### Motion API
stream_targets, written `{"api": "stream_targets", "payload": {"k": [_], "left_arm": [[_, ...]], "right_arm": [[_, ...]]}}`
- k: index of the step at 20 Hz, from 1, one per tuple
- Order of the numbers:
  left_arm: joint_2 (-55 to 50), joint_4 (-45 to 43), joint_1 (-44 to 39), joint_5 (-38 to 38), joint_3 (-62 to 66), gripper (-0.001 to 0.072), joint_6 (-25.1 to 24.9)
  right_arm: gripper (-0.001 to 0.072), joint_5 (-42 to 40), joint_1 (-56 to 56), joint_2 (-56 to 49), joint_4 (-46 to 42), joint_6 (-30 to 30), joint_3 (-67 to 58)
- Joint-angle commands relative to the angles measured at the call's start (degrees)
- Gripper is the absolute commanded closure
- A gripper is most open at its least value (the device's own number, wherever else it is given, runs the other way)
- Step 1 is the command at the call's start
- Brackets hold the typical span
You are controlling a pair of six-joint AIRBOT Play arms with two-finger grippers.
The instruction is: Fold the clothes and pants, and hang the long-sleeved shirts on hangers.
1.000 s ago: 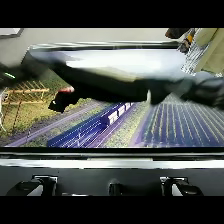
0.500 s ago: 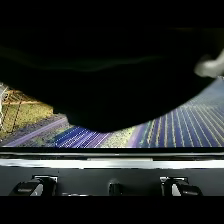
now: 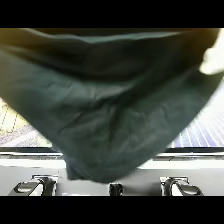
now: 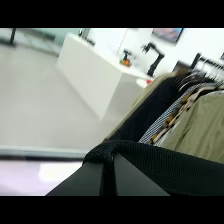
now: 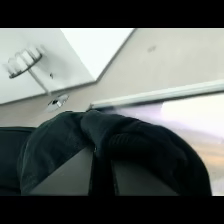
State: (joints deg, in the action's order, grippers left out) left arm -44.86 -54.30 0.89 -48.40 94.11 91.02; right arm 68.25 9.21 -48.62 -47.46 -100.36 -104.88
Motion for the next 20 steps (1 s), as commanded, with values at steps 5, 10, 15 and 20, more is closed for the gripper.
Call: {"api": "stream_targets", "payload": {"k": [5, 10, 15, 20], "left_arm": [[-28.2, -0.3, -5.2, 9.9, -1.9, 0.0677, -5.8], [-45.7, -0.3, -6.3, 16.8, -1.9, 0.0677, 0.0], [-52.6, -0.3, -6.4, 3.6, -2.0, 0.0665, 3.4], [-48.3, -0.4, -2.2, -7.6, -2.0, 0.0010, 8.9]], "right_arm": [[0.0660, -6.2, -7.5, -30.9, 2.1, 1.8, -0.1], [0.0660, -23.0, -14.2, -51.1, 0.4, 4.0, -0.1], [0.0481, -15.2, -14.9, -59.2, -0.3, 2.2, -0.1], [0.0185, 3.1, -5.7, -53.7, -2.9, 8.9, -0.1]]}}
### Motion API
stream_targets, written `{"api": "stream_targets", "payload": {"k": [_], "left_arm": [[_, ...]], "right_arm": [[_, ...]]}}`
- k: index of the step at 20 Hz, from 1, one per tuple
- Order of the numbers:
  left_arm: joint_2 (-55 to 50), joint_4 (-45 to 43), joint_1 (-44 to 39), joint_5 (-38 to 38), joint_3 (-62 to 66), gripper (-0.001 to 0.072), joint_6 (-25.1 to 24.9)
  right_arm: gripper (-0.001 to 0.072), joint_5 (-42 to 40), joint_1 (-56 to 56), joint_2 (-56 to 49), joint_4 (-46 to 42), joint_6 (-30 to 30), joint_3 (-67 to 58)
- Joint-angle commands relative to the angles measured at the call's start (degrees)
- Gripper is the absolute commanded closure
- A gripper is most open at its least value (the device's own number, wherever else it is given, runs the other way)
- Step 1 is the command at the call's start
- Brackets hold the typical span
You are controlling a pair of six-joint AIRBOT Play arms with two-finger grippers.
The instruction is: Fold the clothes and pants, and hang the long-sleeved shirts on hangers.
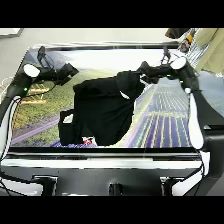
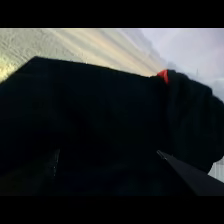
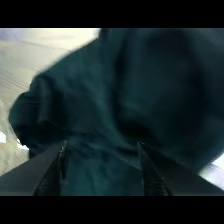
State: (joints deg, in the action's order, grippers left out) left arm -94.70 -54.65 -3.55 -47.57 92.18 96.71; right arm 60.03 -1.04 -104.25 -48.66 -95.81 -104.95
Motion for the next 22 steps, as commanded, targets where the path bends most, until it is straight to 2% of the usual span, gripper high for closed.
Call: {"api": "stream_targets", "payload": {"k": [1, 3, 5, 7, 10, 12, 14, 19, 22], "left_arm": [[3.3, -1.5, 3.7, -12.2, -0.3, 0.0014, 3.6], [8.5, -5.4, 5.4, -16.3, -4.3, 0.0015, 4.5], [15.9, -6.5, 6.1, -16.5, -13.7, 0.0015, 4.6], [23.7, -6.4, 5.7, -13.9, -25.4, 0.0015, 8.5], [34.4, -6.4, 2.5, -8.7, -41.7, 0.0015, 15.5], [39.0, -6.4, -0.8, -8.1, -48.7, 0.0015, 18.5], [41.2, -6.4, -4.5, -8.0, -52.0, 0.0015, 21.1], [41.1, -6.4, -12.2, -6.8, -52.5, 0.0014, 27.3], [41.1, -6.4, -14.1, -6.5, -52.5, 0.0014, 28.1]], "right_arm": [[0.0169, 16.2, 7.3, 3.5, -4.3, 6.4, 0.0], [0.0168, 22.6, 12.7, 5.4, -9.8, 8.4, 0.0], [0.0168, 22.5, 17.4, 5.9, -8.3, 8.0, 2.0], [0.0168, 22.4, 18.3, 5.8, -7.5, 8.2, 7.5], [0.0168, 17.8, 15.4, 5.8, -3.9, 9.9, 18.0], [0.0168, 12.0, 11.8, 5.8, -1.9, 10.7, 23.5], [0.0168, 6.4, 7.7, 5.4, -1.8, 10.6, 26.1], [0.0170, -0.6, 0.3, 2.1, -0.6, 9.7, 26.1], [0.0174, -2.4, -1.6, 0.9, 1.6, 9.7, 26.1]]}}
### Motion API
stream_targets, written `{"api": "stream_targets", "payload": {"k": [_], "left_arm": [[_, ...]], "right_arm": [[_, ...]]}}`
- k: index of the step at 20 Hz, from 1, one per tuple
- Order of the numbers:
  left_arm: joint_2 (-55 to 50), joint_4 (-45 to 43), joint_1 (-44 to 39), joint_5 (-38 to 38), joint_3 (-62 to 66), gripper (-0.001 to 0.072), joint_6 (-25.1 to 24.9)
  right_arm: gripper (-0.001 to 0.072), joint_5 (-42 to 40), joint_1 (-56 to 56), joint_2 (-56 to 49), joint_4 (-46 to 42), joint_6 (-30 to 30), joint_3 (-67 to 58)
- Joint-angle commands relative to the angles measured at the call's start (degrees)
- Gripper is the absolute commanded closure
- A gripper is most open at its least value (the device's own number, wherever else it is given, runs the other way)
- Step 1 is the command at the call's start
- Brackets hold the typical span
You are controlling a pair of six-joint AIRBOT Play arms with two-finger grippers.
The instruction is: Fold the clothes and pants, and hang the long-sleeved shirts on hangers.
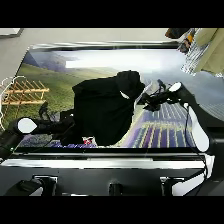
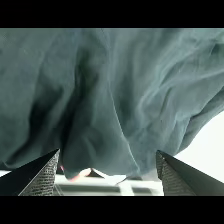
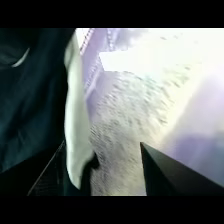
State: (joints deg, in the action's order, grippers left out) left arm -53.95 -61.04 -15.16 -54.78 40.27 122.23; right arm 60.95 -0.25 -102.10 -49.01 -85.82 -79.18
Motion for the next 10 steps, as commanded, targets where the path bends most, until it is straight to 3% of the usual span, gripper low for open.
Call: {"api": "stream_targets", "payload": {"k": [1, 3, 4, 5, 6, 8, 10], "left_arm": [[0.4, -0.1, -3.1, 0.7, -0.6, 0.0015, 2.5], [0.4, -0.1, -4.5, 0.7, -0.6, 0.0015, 2.5], [0.4, -0.1, -5.0, 0.7, -0.6, 0.0015, 2.5], [0.3, -0.1, -5.5, 0.8, -0.6, 0.0015, 2.5], [0.1, 0.0, -5.9, 0.9, -0.6, 0.0015, 2.6], [-0.2, 0.5, -6.9, 0.9, -0.6, 0.0015, 3.0], [-0.7, 2.6, -8.3, 0.9, -0.6, 0.0015, 3.0]], "right_arm": [[0.0178, -3.4, -2.7, -1.6, 2.5, -0.3, 0.4], [0.0220, -3.5, -3.2, -2.3, 2.4, -0.5, 0.4], [0.0353, -3.4, -3.3, -2.5, 2.3, -0.5, 0.4], [0.0539, -3.5, -3.3, -2.5, 1.9, -0.5, 0.4], [0.0662, -3.4, -3.2, -2.3, 1.8, -0.6, 0.4], [0.0662, -2.3, -3.0, -0.8, -2.0, -3.7, 0.3], [0.0662, 1.4, -3.0, 2.9, -11.2, -9.5, 0.3]]}}
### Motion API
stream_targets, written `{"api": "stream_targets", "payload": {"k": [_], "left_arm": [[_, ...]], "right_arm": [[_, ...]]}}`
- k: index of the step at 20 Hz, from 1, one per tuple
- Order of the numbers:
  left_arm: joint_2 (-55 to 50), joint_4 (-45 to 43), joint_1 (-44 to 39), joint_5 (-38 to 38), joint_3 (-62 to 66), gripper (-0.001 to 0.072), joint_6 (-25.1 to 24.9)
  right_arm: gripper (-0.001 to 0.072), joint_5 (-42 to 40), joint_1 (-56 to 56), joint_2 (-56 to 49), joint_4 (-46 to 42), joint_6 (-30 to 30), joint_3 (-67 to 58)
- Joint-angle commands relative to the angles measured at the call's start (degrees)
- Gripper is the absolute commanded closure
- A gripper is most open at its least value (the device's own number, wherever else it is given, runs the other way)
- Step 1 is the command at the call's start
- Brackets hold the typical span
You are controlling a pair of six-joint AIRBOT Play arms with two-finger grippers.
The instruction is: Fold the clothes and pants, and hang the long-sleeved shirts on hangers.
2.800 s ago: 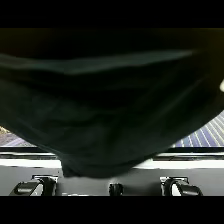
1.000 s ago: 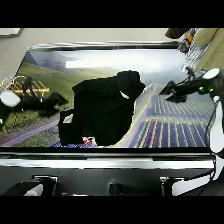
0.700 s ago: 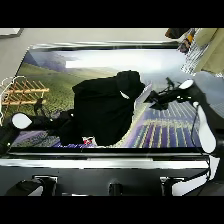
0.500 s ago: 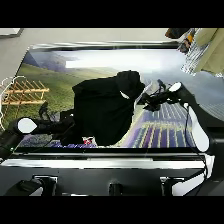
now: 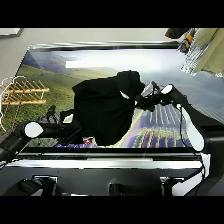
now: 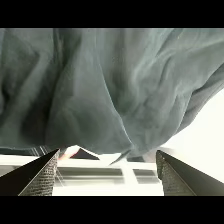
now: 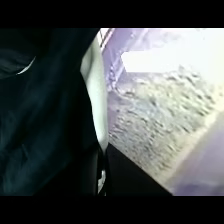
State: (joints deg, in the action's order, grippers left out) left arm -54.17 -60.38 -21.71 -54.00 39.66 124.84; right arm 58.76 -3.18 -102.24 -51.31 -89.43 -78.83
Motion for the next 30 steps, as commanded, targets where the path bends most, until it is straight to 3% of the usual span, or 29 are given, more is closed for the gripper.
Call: {"api": "stream_targets", "payload": {"k": [1, 7, 11, 16, 17, 18, 19, 20, 23, 27, 30], "left_arm": [[-0.8, 2.3, -3.0, 0.1, 0.0, 0.0015, 0.3], [-6.3, 2.4, -15.2, 3.0, 0.0, 0.0015, 5.4], [-11.3, 2.6, -21.1, 9.1, 0.0, 0.0015, 6.0], [-16.5, 5.2, -21.6, 13.0, 0.0, 0.0017, 6.4], [-17.1, 5.2, -21.6, 13.2, 0.0, 0.0052, 6.4], [-17.4, 5.2, -21.5, 13.6, 0.0, 0.0170, 6.4], [-17.4, 5.2, -21.2, 13.5, 0.0, 0.0465, 6.3], [-17.0, 5.3, -20.7, 13.0, 0.0, 0.0673, 5.5], [-13.0, 3.1, -17.1, 9.3, 0.0, 0.0677, 4.7], [0.5, -2.9, -11.0, -5.3, 0.0, 0.0677, -1.6], [12.0, -3.1, -10.4, -14.3, 0.0, 0.0677, -4.2]], "right_arm": [[0.0662, 6.5, -0.1, 5.4, -13.4, -7.8, 0.0], [0.0662, 19.6, -0.1, 17.2, -25.7, -13.8, 0.4], [0.0662, 23.8, -0.1, 22.5, -25.7, -15.4, 4.1], [0.0662, 24.2, -0.1, 28.5, -25.6, -16.9, 8.5], [0.0662, 24.4, -0.1, 29.1, -25.6, -16.9, 8.6], [0.0662, 24.7, -0.1, 29.5, -25.6, -16.9, 8.6], [0.0662, 25.4, -0.1, 29.9, -25.6, -16.9, 8.6], [0.0662, 26.4, -0.1, 30.0, -25.6, -16.9, 8.6], [0.0662, 29.9, -0.1, 32.1, -25.7, -16.2, 8.6], [0.0662, 40.0, -0.1, 40.7, -25.4, -15.4, 10.3], [0.0661, 47.8, -0.3, 52.4, -21.3, -18.6, 14.8]]}}
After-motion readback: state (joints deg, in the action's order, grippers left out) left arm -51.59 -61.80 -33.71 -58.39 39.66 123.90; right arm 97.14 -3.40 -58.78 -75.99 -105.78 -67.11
